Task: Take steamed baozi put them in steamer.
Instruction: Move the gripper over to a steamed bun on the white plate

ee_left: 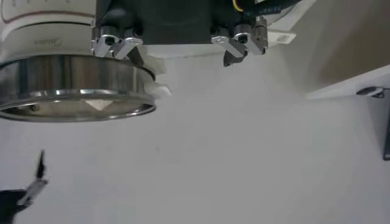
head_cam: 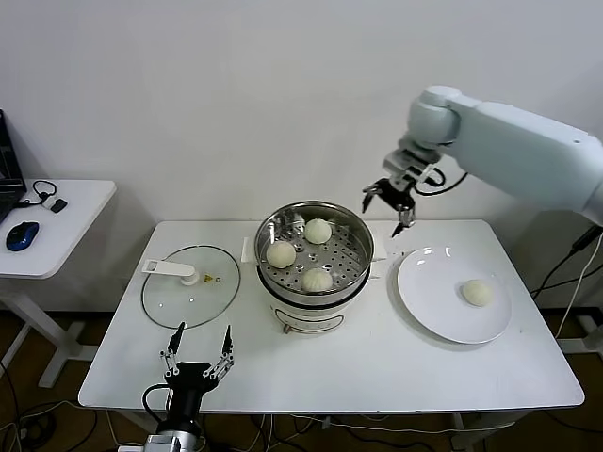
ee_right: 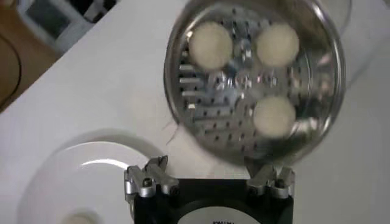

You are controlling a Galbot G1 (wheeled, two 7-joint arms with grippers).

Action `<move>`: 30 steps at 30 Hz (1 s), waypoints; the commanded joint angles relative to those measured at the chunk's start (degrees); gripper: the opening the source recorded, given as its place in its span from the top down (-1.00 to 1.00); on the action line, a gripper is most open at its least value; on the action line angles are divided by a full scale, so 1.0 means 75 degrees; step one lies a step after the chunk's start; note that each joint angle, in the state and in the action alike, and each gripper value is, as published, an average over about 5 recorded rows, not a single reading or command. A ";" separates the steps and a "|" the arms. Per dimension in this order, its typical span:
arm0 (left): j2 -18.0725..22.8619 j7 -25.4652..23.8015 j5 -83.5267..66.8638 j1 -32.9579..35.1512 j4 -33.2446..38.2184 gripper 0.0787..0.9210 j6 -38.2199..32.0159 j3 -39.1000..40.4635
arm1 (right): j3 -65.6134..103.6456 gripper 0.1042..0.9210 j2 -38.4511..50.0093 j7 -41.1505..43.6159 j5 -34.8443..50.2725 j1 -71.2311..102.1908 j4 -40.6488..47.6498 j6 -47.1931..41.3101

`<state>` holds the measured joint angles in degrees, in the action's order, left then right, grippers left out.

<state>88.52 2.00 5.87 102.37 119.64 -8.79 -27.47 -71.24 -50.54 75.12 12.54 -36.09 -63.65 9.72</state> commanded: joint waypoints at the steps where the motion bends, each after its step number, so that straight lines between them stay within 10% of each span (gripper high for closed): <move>1: 0.0019 -0.0012 -0.0038 -0.0036 -0.0013 -0.77 -0.0083 0.0034 | 0.1369 -0.76 0.1845 -0.0187 -0.0163 0.1303 0.0944 -0.1347; 11: 0.0051 0.0088 -0.0021 0.0148 0.0034 -0.77 -0.0246 0.0061 | 0.3897 -0.76 0.1596 -0.0110 -0.3264 0.3518 0.2134 -0.0283; 30: 0.0068 0.0094 -0.0027 0.0072 -0.0073 -0.77 -0.0133 0.0046 | 0.5976 -0.76 0.0947 0.0211 -0.5007 0.5267 0.3107 0.0381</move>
<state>88.94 2.66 5.63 102.99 119.43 -9.92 -27.15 -34.69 -42.62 75.80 -17.09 -3.90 -44.20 10.35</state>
